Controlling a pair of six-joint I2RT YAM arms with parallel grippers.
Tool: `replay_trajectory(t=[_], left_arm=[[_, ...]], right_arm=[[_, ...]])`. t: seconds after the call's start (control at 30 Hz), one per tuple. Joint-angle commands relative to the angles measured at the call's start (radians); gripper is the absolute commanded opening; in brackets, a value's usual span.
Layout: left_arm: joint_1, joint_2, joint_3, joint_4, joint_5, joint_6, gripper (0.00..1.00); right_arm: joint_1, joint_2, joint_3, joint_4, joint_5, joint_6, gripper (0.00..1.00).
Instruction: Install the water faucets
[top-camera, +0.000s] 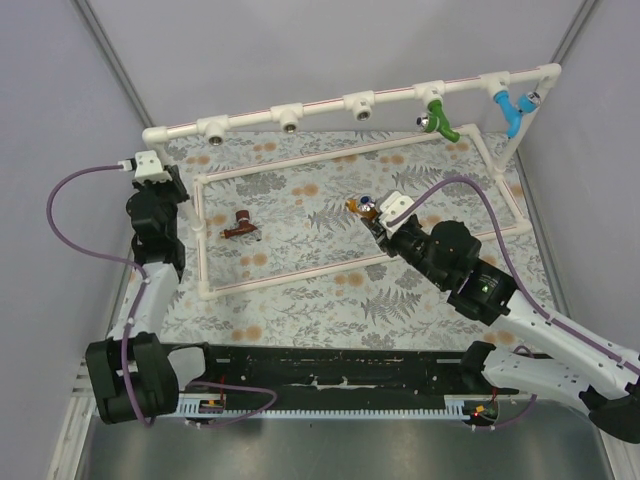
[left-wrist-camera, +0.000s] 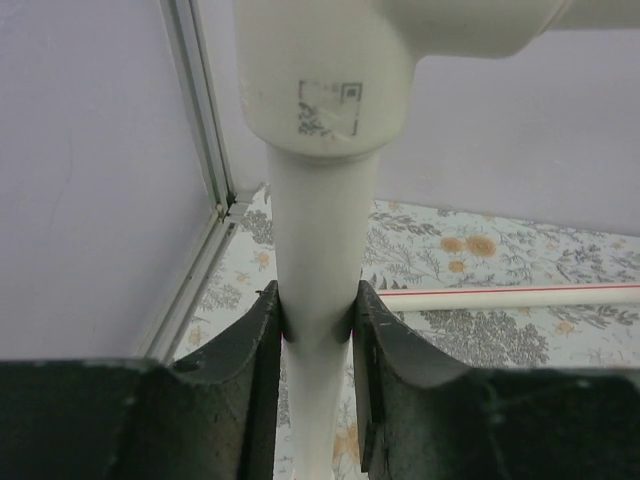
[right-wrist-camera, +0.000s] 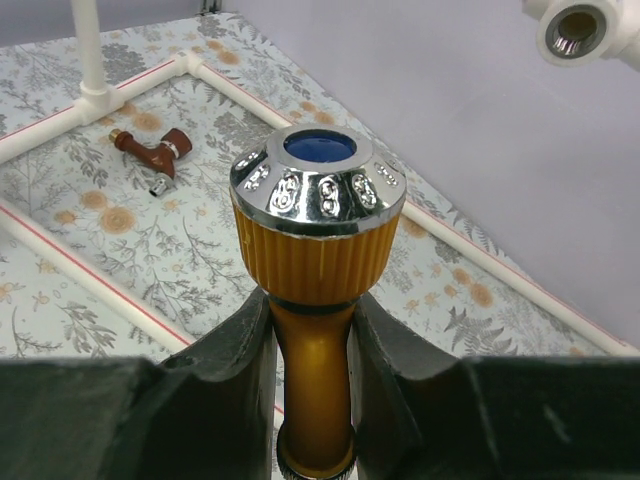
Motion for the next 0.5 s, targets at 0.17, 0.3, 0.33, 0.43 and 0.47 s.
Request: replay_trajectory(t=[0.17, 0.3, 0.33, 0.43, 0.47], left_arm=[[-0.056, -0.34, 0.01, -0.455, -0.125, 0.008, 0.02], [-0.065, -0.425, 0.0, -0.589, -0.171, -0.054, 0.02], [-0.068, -0.441, -0.004, -0.613, -0.177, -0.054, 0.02], [-0.073, -0.472, -0.006, -0.664, -0.205, -0.061, 0.02], [-0.076, -0.478, -0.004, -0.676, -0.206, -0.067, 0.02]], right_arm=[[0.004, 0.005, 0.022, 0.192, 0.027, -0.288, 0.0], [0.016, 0.016, -0.024, 0.344, 0.078, -0.482, 0.0], [0.018, 0.017, -0.042, 0.396, 0.092, -0.539, 0.0], [0.024, 0.025, -0.114, 0.583, 0.096, -0.757, 0.0], [0.025, 0.034, -0.14, 0.64, 0.092, -0.84, 0.0]])
